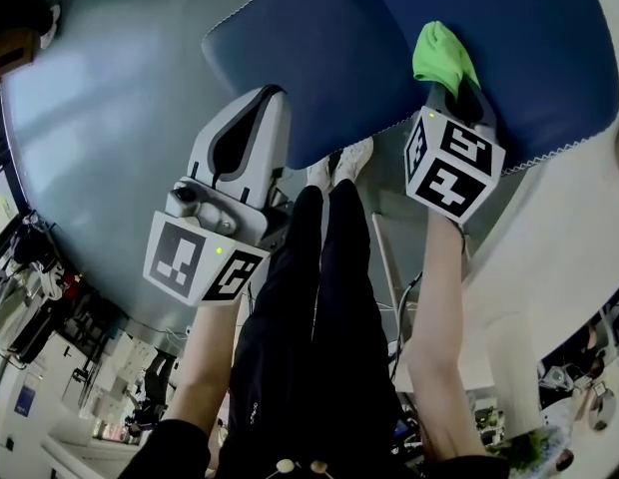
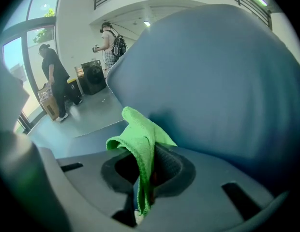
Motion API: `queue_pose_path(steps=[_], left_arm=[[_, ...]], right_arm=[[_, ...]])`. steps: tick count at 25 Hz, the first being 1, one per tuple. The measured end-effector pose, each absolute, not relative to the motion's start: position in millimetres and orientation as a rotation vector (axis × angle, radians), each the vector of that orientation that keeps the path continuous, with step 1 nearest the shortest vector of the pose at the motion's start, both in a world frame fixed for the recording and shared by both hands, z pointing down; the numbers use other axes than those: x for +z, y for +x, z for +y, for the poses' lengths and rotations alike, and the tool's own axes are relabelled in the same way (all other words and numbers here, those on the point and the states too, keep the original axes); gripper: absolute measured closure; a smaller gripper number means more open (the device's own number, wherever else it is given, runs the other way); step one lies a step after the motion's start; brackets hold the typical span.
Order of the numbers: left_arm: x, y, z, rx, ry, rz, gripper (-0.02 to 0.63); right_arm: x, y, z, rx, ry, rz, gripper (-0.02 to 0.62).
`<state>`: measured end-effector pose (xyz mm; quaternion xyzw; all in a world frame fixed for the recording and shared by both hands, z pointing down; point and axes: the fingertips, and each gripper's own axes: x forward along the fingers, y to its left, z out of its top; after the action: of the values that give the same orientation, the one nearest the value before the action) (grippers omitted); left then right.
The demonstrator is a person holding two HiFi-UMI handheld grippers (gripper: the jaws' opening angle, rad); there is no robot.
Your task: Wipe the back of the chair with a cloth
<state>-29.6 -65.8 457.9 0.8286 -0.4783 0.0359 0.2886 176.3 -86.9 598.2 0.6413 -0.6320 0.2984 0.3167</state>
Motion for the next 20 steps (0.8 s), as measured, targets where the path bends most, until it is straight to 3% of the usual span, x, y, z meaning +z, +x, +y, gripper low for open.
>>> queue_pose_path(steps=[20], left_arm=[[492.0,-43.4,-73.9,0.118,2.169,-1.274,0.600]], right_arm=[[675.9,168.6,-89.7,0.875,1.609,-1.573,0.545]])
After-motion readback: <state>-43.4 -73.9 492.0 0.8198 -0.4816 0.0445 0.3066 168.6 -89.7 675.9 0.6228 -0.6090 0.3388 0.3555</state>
